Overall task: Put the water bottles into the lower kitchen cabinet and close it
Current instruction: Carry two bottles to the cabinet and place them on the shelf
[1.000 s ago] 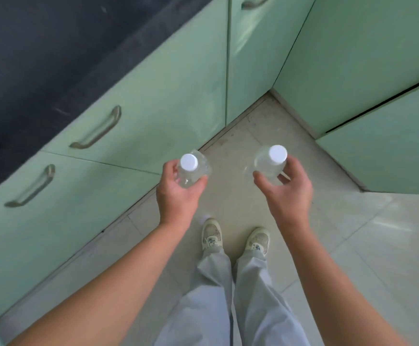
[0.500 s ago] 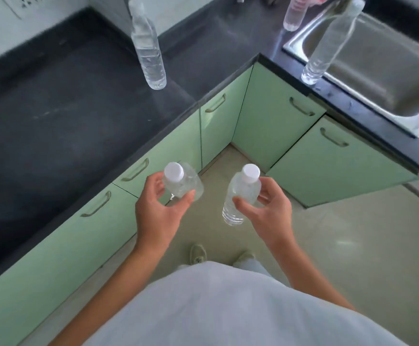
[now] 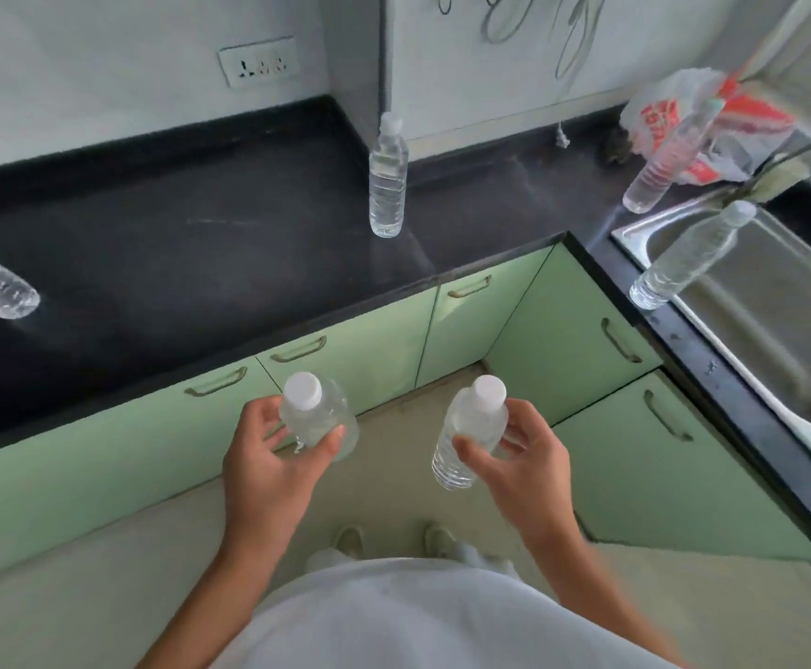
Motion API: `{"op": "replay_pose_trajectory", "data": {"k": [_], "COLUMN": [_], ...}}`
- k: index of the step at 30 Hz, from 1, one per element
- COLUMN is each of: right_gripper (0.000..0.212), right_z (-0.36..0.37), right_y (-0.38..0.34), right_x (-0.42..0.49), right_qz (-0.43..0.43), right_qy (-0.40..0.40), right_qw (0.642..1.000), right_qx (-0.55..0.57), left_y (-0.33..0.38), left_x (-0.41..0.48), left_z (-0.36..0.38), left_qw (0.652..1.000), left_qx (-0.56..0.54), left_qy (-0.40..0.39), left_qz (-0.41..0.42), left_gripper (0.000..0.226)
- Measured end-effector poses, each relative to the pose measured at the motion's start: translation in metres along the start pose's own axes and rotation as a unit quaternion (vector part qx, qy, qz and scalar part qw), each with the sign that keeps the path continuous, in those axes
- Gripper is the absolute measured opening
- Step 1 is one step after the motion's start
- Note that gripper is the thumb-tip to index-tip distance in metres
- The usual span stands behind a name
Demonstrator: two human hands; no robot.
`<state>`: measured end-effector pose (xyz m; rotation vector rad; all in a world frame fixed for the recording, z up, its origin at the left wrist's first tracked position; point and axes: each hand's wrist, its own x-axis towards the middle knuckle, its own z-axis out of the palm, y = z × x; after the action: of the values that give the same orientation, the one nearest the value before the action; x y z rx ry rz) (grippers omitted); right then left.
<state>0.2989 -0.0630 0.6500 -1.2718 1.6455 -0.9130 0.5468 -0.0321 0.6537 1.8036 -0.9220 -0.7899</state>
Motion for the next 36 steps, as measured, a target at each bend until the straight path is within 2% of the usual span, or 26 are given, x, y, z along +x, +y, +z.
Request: {"op": "replay_pose_trajectory", "data": {"k": [5, 7, 9, 14, 20, 24, 29, 32, 36], "right_gripper": [0.045, 0.046, 0.048, 0.045, 0.047, 0.046, 0.045, 0.043, 0.041], "right_z": [-0.011, -0.006, 0.003, 0.040, 0.105, 0.144, 0.178, 0.192, 0.211], "right_y": [0.009, 0.011, 0.008, -0.011, -0.039, -0.048, -0.039, -0.035, -0.043], "right_x": [0.021, 0.023, 0.018, -0.013, -0.096, -0.179, -0.276, -0.317, -0.346], "right_qz": [-0.033, -0.055, -0.079, -0.144, -0.239, -0.265, -0.258, -0.243, -0.236], "right_qy": [-0.139, -0.198, -0.251, -0.379, -0.527, -0.602, -0.654, -0.668, -0.667], "right_qw": [0.988, 0.976, 0.961, 0.907, 0.803, 0.740, 0.701, 0.694, 0.699], "right_qx": [-0.053, -0.070, -0.083, -0.115, -0.145, -0.141, -0.122, -0.114, -0.105], "left_y": [-0.013, -0.020, -0.024, -0.032, -0.044, -0.060, -0.089, -0.105, -0.117], "left_x": [-0.049, -0.078, -0.107, -0.185, -0.289, -0.360, -0.436, -0.464, -0.476], "left_z": [0.001, -0.002, -0.009, -0.036, -0.078, -0.110, -0.151, -0.176, -0.210], "left_qw": [0.987, 0.973, 0.955, 0.887, 0.784, 0.730, 0.675, 0.667, 0.673], "left_qx": [-0.010, -0.023, -0.040, -0.080, -0.108, -0.102, -0.112, -0.110, -0.116], "left_qy": [0.132, 0.193, 0.252, 0.405, 0.560, 0.618, 0.666, 0.672, 0.668], "left_qz": [-0.089, -0.122, -0.149, -0.209, -0.245, -0.274, -0.296, -0.304, -0.296], "left_gripper": [0.068, 0.078, 0.075, 0.052, 0.049, 0.049, 0.047, 0.046, 0.048]}}
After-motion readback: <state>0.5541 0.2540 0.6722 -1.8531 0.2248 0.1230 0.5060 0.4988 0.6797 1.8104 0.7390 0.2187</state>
